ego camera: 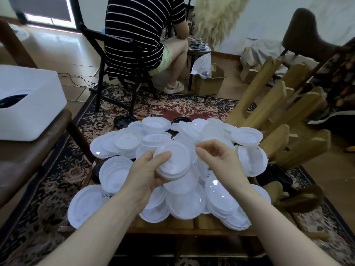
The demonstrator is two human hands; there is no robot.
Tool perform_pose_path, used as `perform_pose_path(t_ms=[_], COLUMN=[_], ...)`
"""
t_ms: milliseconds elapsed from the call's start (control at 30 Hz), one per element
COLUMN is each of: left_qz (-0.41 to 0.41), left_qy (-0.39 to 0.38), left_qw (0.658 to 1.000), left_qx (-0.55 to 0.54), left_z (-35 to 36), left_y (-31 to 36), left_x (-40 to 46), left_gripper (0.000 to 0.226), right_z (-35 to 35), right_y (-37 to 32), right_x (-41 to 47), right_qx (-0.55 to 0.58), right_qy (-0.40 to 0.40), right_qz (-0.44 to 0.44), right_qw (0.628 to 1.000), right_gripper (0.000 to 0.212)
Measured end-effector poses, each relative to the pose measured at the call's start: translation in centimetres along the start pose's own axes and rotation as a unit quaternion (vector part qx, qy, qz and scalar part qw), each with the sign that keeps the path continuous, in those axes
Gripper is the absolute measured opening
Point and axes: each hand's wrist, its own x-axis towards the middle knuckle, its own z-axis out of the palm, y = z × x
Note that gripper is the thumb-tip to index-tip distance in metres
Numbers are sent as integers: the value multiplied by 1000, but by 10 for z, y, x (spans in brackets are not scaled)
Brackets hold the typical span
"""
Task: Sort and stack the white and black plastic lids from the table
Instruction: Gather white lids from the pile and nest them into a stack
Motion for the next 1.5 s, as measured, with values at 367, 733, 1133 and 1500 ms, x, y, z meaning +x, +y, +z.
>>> perform_pose_path(t_ms=[367, 733, 1133, 1500], left_qz=[-10, -18, 13, 29], left_qy=[3, -48, -39, -22], left_qw=[1000, 999, 999, 999], left_qx=[-6, -12, 10, 2], left_z=[-2, 0, -2, -4], left_y=[3, 6, 2, 2], left_x=[-1, -3, 0, 2], left_gripper=[28, 33, 51, 37], right_z=[-31, -36, -24, -16], right_y=[21, 18, -7, -12], right_x=[30, 29, 13, 11], right_qx=[-452, -216, 147, 389], right_qy=[72, 132, 86, -27], right_qz=[-73, -81, -33, 188], right_qw=[886, 964, 985, 901], right_gripper=[19, 11, 17, 25])
